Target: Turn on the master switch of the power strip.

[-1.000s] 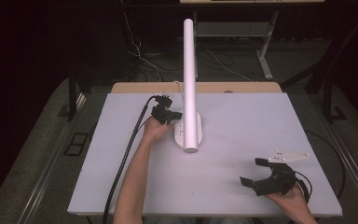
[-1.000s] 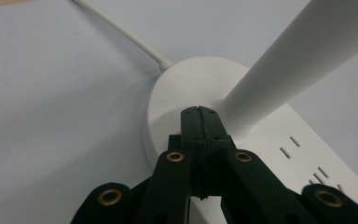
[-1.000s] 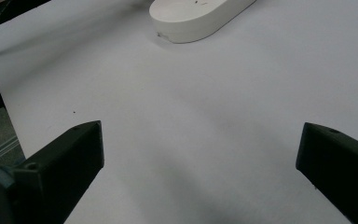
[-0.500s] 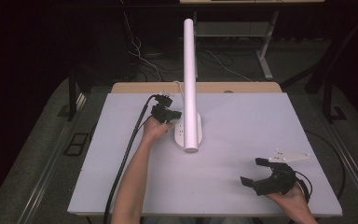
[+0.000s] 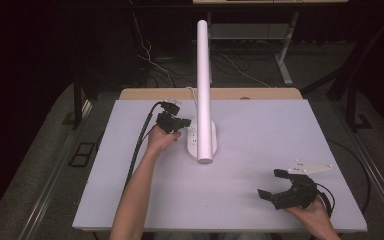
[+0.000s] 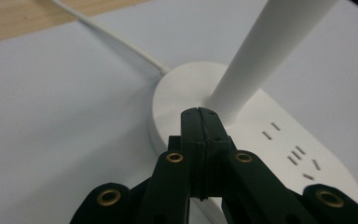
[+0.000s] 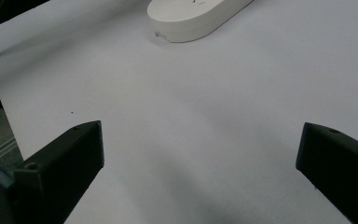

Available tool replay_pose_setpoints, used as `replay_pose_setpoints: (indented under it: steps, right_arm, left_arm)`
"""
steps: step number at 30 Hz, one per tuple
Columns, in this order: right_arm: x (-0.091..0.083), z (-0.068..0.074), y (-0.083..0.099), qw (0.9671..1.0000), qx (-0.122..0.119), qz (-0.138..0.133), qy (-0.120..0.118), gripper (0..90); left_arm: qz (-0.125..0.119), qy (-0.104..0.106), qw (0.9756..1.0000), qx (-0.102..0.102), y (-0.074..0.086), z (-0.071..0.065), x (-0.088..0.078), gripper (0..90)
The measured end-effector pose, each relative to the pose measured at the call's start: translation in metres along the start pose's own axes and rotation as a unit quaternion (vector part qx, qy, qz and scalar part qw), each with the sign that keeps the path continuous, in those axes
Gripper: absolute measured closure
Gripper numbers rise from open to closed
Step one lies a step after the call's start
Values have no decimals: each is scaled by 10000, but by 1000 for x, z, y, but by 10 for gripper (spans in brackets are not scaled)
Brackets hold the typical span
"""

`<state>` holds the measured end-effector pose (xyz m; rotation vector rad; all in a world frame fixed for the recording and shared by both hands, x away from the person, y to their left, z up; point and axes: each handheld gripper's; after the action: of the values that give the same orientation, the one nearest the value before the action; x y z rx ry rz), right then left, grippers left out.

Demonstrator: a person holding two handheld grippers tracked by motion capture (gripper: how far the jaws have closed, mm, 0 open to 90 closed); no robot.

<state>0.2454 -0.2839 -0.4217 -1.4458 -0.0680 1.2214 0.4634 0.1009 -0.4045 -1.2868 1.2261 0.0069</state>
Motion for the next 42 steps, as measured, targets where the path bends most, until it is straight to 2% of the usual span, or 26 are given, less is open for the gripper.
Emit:
replay_pose_setpoints:
  steps: [1,2,6,7,8,9,10,12,17,22,25,32,40,42]
  right_arm:
    - [0,0,0,10000,-1,-2,0,2]
    - [0,0,0,10000,0,-4,0,2]
    - [0,0,0,10000,0,-4,-1,2]
    - [0,0,0,10000,-7,-15,1,2]
    - [0,0,0,10000,0,-14,0,2]
    - [0,0,0,10000,-5,-18,3,2]
    - [0,0,0,10000,-8,-14,2,2]
    - [0,0,0,10000,2,-6,0,2]
    - [0,1,0,10000,3,-11,-4,2]
    - [0,0,0,10000,-7,-24,-1,2]
    - [0,1,-1,10000,12,-18,-8,2]
    - [0,1,-1,10000,4,-14,-21,2]
    - [1,1,-1,10000,-10,-13,-18,2]
    - [0,1,-1,10000,5,-9,-15,2]
  left_arm:
    - [-60,-10,10000,21,0,-1,-3,898]
    - [-194,-25,9998,-57,0,-4,-4,898]
    - [-174,3,9998,131,3,-7,-18,895]
    - [-144,3,9996,234,3,-7,-23,894]
    - [-197,22,9996,210,4,-8,-26,892]
    - [-186,14,9992,367,4,-7,-30,852]
    - [-233,25,9992,326,5,-8,-33,825]
    - [-250,-41,9990,377,6,-9,-39,771]
    - [-382,5,9990,230,11,-10,-55,622]
    - [-383,44,9990,220,22,-10,-67,443]
    - [-407,193,9988,188,29,-10,-74,341]
    - [-540,161,9984,21,49,-13,-90,154]
    - [-747,233,9967,-228,71,-15,-106,0]
    - [-777,204,9965,-221,76,-18,-108,0]
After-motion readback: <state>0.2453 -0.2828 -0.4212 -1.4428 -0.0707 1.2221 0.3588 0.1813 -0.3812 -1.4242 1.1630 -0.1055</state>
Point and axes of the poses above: each handheld gripper's, and its own axes: x roughly forward along the jaws, y roughly out of its underside, z roughly to its left, and after that the axes turned 3 degrees about z, right-handed
